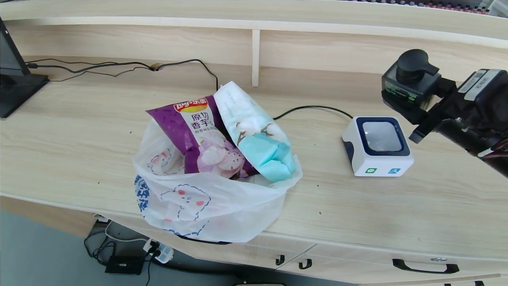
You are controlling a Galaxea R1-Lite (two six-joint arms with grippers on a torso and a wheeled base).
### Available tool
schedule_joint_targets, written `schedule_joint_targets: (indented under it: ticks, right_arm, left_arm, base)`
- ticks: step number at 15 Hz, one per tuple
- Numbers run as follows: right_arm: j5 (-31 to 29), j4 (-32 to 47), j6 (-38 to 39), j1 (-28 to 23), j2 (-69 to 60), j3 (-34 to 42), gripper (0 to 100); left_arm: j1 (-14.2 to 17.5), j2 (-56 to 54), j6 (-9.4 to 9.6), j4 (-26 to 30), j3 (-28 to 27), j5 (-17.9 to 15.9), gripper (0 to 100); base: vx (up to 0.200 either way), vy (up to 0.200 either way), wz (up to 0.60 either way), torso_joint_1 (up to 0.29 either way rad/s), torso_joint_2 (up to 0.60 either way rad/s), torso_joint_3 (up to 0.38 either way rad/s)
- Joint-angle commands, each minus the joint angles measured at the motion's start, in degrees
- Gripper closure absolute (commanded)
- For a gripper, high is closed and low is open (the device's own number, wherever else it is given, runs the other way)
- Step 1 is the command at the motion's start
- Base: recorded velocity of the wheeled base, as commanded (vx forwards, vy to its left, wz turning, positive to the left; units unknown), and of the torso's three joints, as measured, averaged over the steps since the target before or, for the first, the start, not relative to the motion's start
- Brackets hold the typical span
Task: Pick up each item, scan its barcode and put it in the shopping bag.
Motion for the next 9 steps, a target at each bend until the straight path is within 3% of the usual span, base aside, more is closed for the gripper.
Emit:
schedule_joint_targets:
  ticks: [1,3,9]
  right_arm:
    - [2.12,-0.06,-4.22,-1.61,1.66,1.35,100]
    - [4.58,-0.58,-7.47,-2.58,2.01,6.45,100]
    - [4.58,-1.64,-4.40,-2.84,2.45,5.39,100]
  left_arm:
    - [-0.04,-0.02,-0.20,0.03,0.00,0.00,0]
    - [-0.04,0.06,0.06,0.03,0.00,0.00,0]
    - [-0.04,0.06,0.06,0.03,0.00,0.00,0]
  base:
    - [0.000,0.000,0.00,0.000,0.00,0.000]
    - [0.000,0.000,0.00,0.000,0.00,0.000]
    - [0.000,0.000,0.00,0.000,0.00,0.000]
